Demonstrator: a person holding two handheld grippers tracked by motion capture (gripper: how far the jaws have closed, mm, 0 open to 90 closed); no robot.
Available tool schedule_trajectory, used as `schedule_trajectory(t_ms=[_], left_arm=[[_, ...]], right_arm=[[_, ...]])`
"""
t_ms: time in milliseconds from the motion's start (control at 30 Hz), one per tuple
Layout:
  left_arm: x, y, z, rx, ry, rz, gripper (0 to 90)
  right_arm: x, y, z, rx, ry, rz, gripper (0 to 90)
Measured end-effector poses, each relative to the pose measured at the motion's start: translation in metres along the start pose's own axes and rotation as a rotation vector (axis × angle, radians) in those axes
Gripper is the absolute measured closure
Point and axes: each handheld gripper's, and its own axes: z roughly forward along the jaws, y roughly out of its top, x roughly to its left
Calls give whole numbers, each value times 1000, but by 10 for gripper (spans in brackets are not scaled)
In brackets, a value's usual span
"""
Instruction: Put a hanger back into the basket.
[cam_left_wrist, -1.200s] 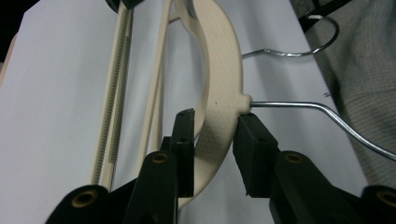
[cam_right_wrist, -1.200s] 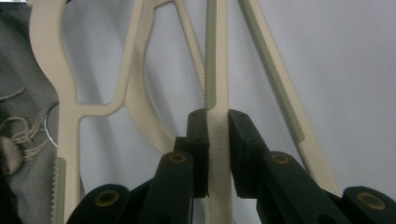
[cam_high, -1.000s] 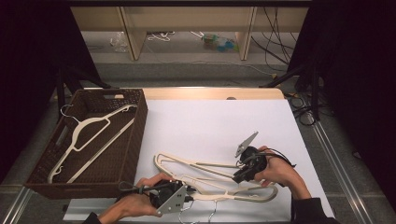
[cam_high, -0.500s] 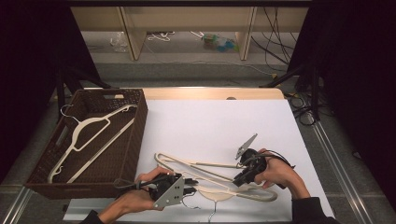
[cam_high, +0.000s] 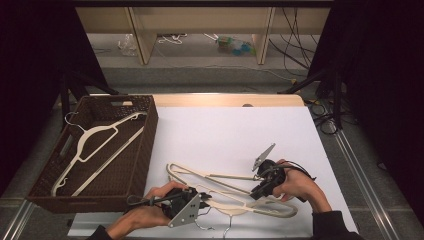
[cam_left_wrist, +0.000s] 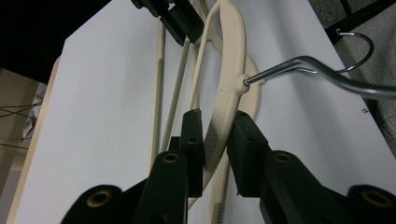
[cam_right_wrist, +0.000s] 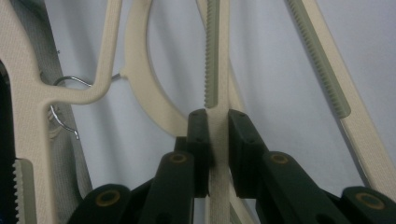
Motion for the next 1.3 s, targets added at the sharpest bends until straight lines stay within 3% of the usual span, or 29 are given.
schedule_trajectory(t_ms=[267,500,600,633,667,767,800,833,933,1100,1300], left_arm=[[8,6,-7,-27,40,59,829],[18,10,-8,-42,64,62,850],[25,14,-9,-31,79,64,859],[27,15,-11,-31,75,54,860],[28,17,-12,-28,77,51,861],[32,19,-12,-26,91,33,861],[34,20,-12,-22,83,24,861],[35,20,-12,-23,95,11,861],[44,21,-16,-6,103,-53,861],[57,15,-19,10,127,-169,861],[72,16,-28,-5,151,-308,861]], right_arm=[[0,0,-1,-8,15,-4,806],[-4,-2,-9,-55,11,8,797],[-4,-1,-18,-86,-67,47,685],[-3,0,-23,-97,-102,51,669],[0,3,-36,-145,-165,47,599],[3,5,-49,-208,-210,54,548],[5,6,-55,-233,-230,60,539],[9,8,-66,-287,-279,57,511],[14,8,-75,-322,-315,85,483],[22,6,-96,-439,-403,103,430],[33,4,-110,-492,-439,119,385]])
